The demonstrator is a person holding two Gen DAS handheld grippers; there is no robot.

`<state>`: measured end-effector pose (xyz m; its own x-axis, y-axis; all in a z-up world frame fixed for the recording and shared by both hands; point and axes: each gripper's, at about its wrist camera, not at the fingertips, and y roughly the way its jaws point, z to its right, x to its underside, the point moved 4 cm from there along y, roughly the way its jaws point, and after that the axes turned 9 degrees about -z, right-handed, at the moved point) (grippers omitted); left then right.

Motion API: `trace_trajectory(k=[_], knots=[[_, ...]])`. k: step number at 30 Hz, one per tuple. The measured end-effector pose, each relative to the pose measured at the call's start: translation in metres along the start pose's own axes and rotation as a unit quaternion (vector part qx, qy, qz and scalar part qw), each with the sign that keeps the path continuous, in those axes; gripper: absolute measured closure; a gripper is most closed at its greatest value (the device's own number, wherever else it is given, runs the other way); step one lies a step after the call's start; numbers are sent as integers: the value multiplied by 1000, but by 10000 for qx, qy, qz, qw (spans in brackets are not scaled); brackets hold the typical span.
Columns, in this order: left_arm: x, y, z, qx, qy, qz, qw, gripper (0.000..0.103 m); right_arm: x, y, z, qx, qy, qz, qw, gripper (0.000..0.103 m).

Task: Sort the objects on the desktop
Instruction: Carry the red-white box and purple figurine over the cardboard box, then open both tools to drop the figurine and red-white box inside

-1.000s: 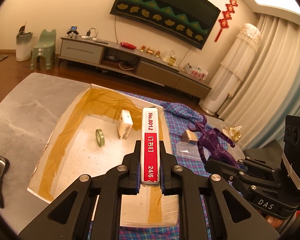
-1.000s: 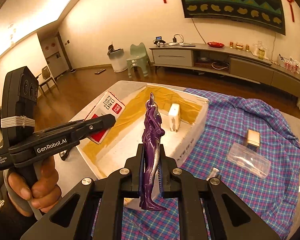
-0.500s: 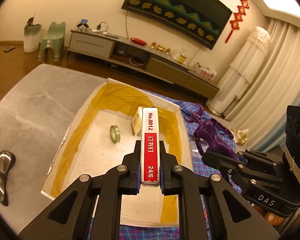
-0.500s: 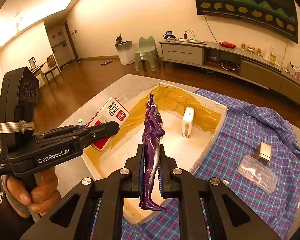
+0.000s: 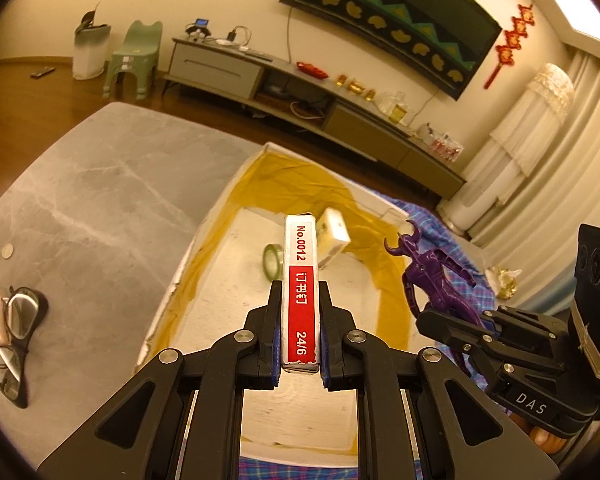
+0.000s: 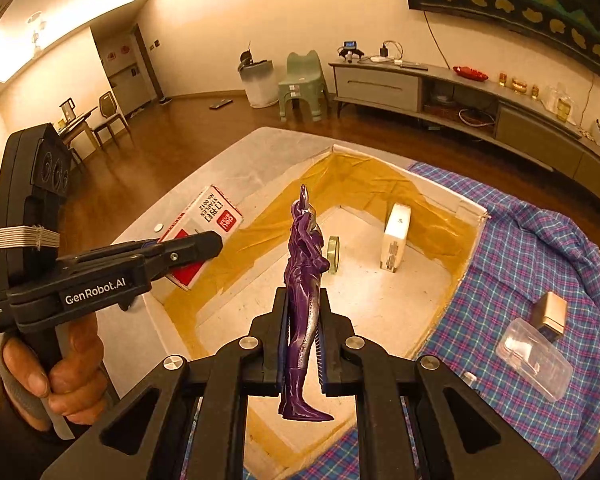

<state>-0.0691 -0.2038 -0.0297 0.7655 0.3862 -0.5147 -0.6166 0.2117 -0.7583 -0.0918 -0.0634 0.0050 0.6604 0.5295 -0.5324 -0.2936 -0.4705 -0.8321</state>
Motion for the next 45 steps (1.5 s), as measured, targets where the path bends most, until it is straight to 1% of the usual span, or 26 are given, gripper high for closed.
trace_trajectory(k=[6,13,23,28,36,42,45], knots=[[-2,15,-9,-370,118,-202,9990,89,-5,16,7,-47,75,-227,9997,90],[0,30,-13,-611,219,-438,9969,89,-16,41,17,-62,208,-562,9982,90],[3,41,-16,-1054,477,-585,9916,89,-33,74,22,-37,269,-967,9949,90],[5,44,-16,-1132,591,-677,9895,89,-45,90,26,70,255,-1147,9931,90],[6,49,-12,-1142,806,-867,9864,89,-62,115,34,135,394,-1466,9883,90],[7,54,-15,-1105,708,-1019,9861,89,-75,132,37,118,610,-1615,9849,90],[5,54,-17,-1048,652,-1051,9868,89,-80,140,38,201,680,-1676,9833,90]])
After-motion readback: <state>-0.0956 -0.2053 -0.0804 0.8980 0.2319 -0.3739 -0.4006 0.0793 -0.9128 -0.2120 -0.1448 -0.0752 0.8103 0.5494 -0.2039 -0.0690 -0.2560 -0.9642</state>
